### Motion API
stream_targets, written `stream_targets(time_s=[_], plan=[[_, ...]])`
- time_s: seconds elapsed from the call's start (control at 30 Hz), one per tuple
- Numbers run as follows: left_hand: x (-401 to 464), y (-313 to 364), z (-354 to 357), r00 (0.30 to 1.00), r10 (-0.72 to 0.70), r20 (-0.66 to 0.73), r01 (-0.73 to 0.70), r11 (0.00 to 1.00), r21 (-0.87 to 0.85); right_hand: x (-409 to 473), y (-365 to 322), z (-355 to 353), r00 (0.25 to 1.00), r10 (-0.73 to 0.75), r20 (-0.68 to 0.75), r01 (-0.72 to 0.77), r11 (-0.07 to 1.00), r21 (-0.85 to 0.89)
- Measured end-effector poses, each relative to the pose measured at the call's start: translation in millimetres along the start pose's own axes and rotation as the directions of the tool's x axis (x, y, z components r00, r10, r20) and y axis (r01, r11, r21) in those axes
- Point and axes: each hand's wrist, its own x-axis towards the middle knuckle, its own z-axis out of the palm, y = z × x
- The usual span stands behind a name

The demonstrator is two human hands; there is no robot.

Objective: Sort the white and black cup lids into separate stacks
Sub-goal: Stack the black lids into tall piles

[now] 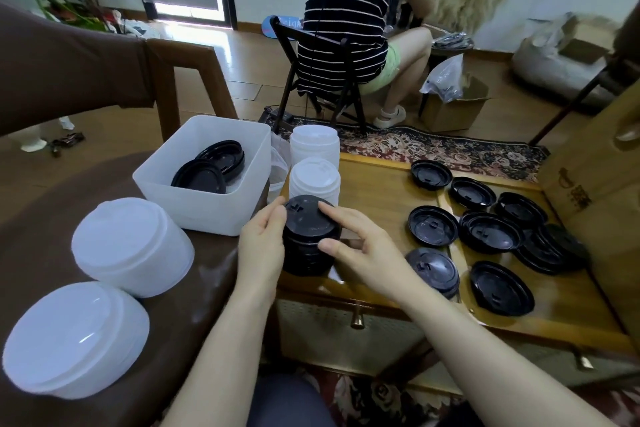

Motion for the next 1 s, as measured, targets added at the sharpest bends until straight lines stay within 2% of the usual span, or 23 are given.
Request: stream_targets(time_s=[0.2,0.57,0.67,0.73,0.8,0.87,0.93,1.0], plan=[[-2,0,2,0.999,0.046,0.008,-0.046,0.999,-0.001,-4,-3,6,0.999,0.004,-0.048,-0.006,0.999,-0.044],[-8,0,10,0.998,0.063,0.011,-0.063,0.997,0.048,-6,-5,10,0.993,0.043,-0.114,-0.04,0.999,0.027],[-18,4,9,0.993,0.119,-0.017,-0.114,0.979,0.17,-10,-11,-2,0.994,0.045,-0.104,-0.047,0.999,-0.009],[-29,10,10,0.967,0.253,-0.013,-0.238,0.925,0.298,-16,-13,-19,0.987,0.048,-0.151,-0.056,0.997,-0.052],[-44,20,18,0.917,0.396,0.053,-0.387,0.846,0.367,-28,-13,-44,0.972,0.053,-0.228,-0.088,0.985,-0.146],[-57,27,32,0.87,0.461,0.175,-0.492,0.785,0.377,-46,-10,-72,0.949,0.062,-0.31,-0.153,0.949,-0.277],[-65,27,52,0.849,0.417,0.326,-0.523,0.755,0.396,-68,-3,-98,0.915,0.101,-0.39,-0.26,0.888,-0.379],[-67,21,74,0.837,0.299,0.458,-0.521,0.693,0.499,-88,6,-117,0.871,0.19,-0.452,-0.409,0.791,-0.455]])
